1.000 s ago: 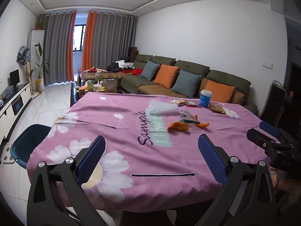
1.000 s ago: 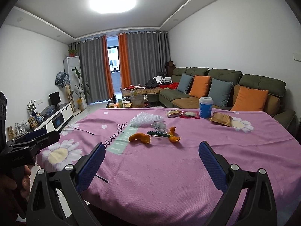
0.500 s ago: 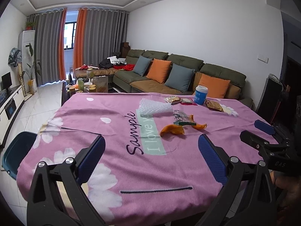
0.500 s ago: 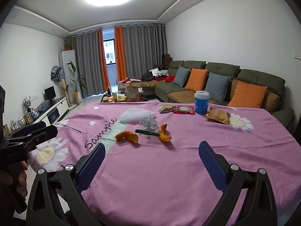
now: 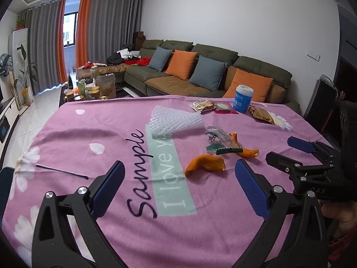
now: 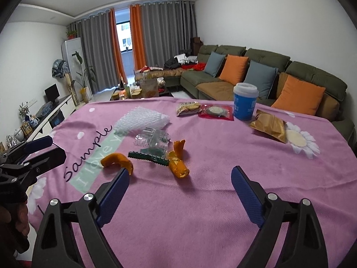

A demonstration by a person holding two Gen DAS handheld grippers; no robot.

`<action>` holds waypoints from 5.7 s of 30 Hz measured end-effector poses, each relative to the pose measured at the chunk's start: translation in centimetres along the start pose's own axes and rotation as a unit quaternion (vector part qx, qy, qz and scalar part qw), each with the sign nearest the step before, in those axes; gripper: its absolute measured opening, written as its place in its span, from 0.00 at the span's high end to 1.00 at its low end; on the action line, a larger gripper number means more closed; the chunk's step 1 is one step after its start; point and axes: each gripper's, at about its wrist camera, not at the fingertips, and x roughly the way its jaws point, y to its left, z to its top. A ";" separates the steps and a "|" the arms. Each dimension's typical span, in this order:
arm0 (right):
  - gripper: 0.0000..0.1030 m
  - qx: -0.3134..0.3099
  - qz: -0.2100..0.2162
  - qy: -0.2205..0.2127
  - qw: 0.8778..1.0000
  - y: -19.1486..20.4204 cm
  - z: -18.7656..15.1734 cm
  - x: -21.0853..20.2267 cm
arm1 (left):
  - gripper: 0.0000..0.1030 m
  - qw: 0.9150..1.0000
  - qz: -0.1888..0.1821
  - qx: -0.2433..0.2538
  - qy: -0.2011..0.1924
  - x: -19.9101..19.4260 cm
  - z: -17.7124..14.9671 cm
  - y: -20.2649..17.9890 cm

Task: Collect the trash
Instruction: 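Move both tools back over the table toward the orange peels, then grasp an orange peel with the left tool while the right tool grasps another peel, then carry both orange peels over the teal bin and open both tools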

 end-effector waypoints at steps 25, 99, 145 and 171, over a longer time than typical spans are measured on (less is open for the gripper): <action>0.71 0.021 0.056 0.121 0.991 -1.5 1.1 7.0 | 0.65 0.988 -0.052 0.006 0.145 11.1 0.6 -1.6; 0.85 -0.171 0.216 -0.038 0.961 25.3 0.7 -10.7 | 0.91 0.969 0.172 -0.133 -0.120 -30.2 -7.7 14.0; 0.84 -0.290 0.308 0.117 0.899 45.7 4.5 8.4 | 0.91 0.937 0.243 -0.249 0.010 -13.9 -9.5 36.0; 0.83 -0.338 0.296 0.199 0.871 51.0 2.3 14.1 | 0.90 0.916 0.272 -0.284 0.075 -5.9 -13.3 41.6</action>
